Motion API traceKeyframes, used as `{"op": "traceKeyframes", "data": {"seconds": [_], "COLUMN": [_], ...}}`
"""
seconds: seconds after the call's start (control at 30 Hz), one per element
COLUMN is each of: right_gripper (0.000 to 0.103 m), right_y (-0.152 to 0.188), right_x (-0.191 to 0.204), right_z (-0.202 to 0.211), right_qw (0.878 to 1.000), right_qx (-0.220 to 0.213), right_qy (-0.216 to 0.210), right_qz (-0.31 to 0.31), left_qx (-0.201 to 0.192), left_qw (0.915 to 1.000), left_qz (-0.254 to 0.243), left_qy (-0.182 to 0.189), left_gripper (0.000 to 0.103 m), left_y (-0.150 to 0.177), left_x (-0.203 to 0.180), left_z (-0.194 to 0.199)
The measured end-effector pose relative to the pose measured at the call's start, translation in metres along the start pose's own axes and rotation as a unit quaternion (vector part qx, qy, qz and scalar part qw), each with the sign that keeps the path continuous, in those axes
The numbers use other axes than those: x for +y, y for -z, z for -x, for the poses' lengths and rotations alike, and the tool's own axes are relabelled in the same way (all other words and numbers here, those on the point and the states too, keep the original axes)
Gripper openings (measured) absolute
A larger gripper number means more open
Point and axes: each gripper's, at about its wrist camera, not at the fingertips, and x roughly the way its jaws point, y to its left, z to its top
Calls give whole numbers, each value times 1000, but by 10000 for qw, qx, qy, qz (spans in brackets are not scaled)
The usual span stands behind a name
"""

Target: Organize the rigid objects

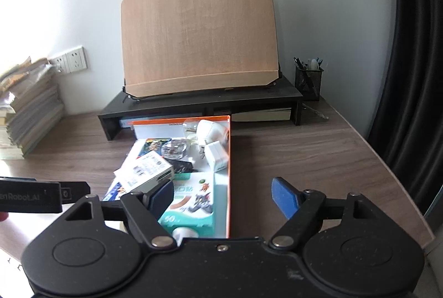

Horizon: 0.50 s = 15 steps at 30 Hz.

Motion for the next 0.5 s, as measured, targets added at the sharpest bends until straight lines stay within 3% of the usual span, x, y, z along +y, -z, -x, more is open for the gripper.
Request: {"op": "traceKeyframes", "data": {"seconds": [0.5], "right_gripper": [99], "right_y": [39], "right_x": [32], "right_z": [48], "right_qw": [9988], "right_qx": [420], "right_qy": [145], "right_qz": [183], "left_qx": [433], "left_qw": [9991], "left_qz": [-8], "left_qy": [15], "left_gripper": [103], "left_y": [37], "left_x": [8], "left_z": [23]}}
